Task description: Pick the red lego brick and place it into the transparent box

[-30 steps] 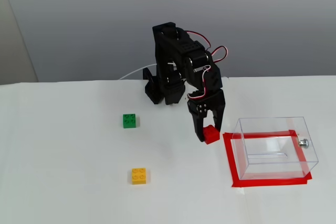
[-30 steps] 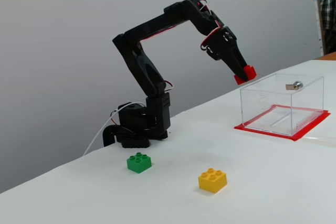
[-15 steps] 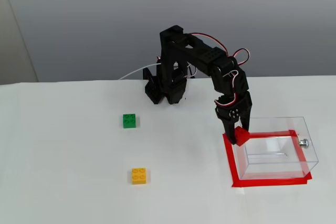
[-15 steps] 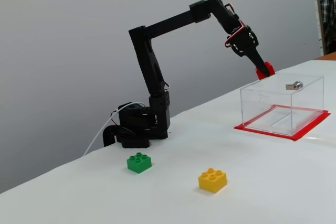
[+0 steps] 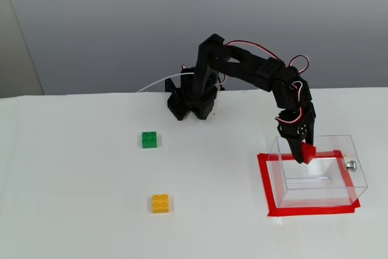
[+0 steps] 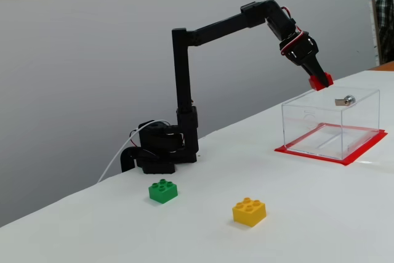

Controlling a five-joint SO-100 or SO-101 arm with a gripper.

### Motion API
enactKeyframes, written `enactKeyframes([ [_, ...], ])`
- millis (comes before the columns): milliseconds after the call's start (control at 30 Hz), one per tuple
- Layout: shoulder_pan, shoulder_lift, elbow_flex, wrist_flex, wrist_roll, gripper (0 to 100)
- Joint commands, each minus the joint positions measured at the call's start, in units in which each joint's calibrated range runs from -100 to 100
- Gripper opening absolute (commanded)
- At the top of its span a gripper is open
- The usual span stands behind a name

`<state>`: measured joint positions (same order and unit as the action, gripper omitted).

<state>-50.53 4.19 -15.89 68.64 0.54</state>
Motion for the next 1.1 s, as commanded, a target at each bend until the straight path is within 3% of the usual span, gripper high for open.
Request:
enactKeyframes([
  [0, -1.3, 2.4, -5.7, -0.8, -0.1, 7],
  [800, -5.9, 12.9, -11.8, -6.1, -0.1, 7],
  [1067, -6.1, 12.9, -11.7, -6.0, -0.1, 26],
])
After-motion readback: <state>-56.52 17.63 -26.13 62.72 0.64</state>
